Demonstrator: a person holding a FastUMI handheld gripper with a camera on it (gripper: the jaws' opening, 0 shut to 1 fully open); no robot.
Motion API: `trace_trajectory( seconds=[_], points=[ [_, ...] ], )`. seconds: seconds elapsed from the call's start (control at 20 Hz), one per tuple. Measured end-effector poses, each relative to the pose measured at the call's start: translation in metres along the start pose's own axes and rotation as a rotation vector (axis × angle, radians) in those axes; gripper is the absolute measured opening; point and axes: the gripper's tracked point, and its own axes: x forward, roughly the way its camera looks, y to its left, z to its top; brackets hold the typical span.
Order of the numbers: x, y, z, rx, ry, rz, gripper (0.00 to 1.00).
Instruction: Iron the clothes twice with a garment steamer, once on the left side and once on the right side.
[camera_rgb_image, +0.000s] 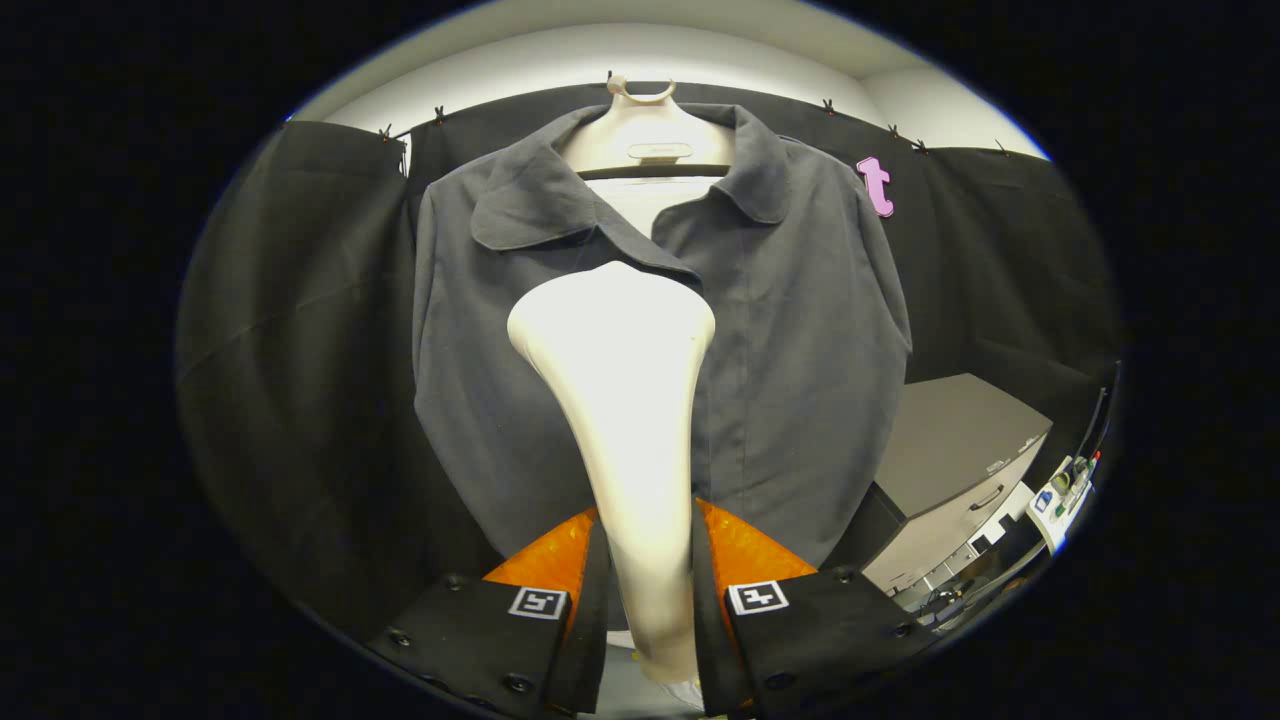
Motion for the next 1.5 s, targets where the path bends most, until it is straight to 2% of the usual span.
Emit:
trace_trajectory(
  seconds=[0.3,0.95,1.5],
  points=[
    [0.023,0.024,-0.013,-0.028,0.044,0.019,0.45],
    [0.047,0.022,-0.062,-0.027,0.156,0.033,0.45],
    [0.056,0.02,-0.131,-0.04,0.285,0.053,0.45]
  ],
)
